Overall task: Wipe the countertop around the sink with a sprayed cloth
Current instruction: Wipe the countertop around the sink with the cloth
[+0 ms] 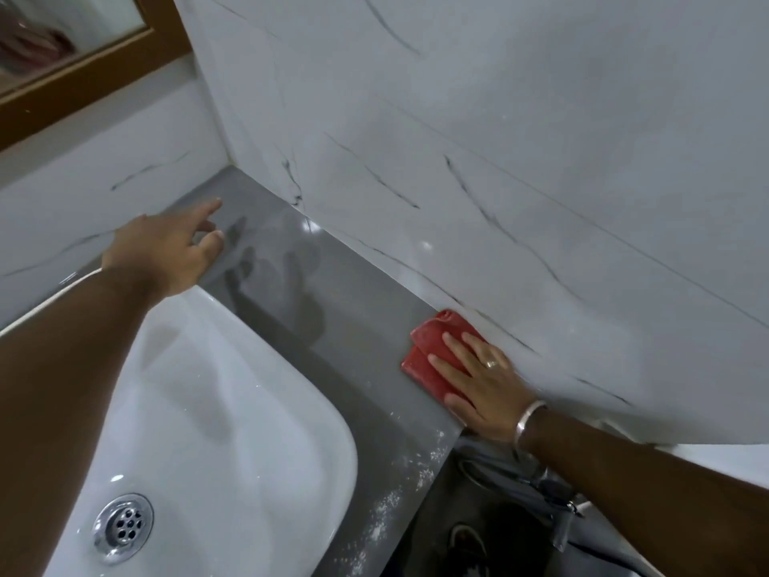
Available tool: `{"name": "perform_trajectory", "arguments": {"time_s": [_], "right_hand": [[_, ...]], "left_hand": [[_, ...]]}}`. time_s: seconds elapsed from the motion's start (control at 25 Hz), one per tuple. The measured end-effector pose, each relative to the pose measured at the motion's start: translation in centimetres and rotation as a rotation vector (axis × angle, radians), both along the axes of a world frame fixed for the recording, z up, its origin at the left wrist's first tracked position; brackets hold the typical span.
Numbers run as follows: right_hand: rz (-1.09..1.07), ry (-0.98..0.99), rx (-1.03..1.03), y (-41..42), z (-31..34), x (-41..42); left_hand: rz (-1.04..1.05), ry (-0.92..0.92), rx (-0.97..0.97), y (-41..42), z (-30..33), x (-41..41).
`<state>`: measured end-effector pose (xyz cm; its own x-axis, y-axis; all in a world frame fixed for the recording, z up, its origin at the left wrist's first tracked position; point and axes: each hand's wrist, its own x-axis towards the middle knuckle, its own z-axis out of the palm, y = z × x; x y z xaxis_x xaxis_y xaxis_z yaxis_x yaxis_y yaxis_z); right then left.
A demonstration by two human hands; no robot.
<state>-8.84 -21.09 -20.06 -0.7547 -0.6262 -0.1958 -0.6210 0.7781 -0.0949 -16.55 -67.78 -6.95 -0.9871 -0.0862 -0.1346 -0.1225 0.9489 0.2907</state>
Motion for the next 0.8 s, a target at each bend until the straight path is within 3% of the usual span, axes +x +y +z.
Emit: {"name": "perform_trajectory", "arguments": {"time_s": [0.2,0.28,0.4,0.52,0.6,0.68,0.72,0.8], "right_hand": [[-0.130,-0.022,0.001,-14.3,0.4,-5.1],[0.084,-0.015,0.021,-15.4,-0.2,-3.3],[0.429,0.020,0.000,-9.5,-1.0,1.6],[0.240,0.088,0.010,-7.8,-1.0,-1.9],[-0.003,0.092,0.004,-13.3,-0.6,-6.8],[-0.183,-0.023,-0.055,-21.8,0.8,-12.0],[-0.184,-0.053,-0.083,-25.0,1.2,-12.6],[0.089,0.067,-0.031,-26.7,-0.9,-10.5]], "left_hand": [[0.012,-0.013,0.002,-0.4,-0.1,0.2],[0.003,-0.020,-0.025,-0.4,-0.5,0.0],[0.001,0.038,-0.064,-0.6,-1.0,0.1],[0.020,0.112,-0.062,-0.5,-1.6,0.0],[0.030,0.122,-0.062,-0.6,-1.8,-0.2],[0.026,0.122,-0.065,-0.9,-2.0,-0.2],[0.027,0.122,-0.058,-0.9,-2.1,-0.2],[0.035,0.120,-0.059,-1.0,-2.0,-0.2]]}}
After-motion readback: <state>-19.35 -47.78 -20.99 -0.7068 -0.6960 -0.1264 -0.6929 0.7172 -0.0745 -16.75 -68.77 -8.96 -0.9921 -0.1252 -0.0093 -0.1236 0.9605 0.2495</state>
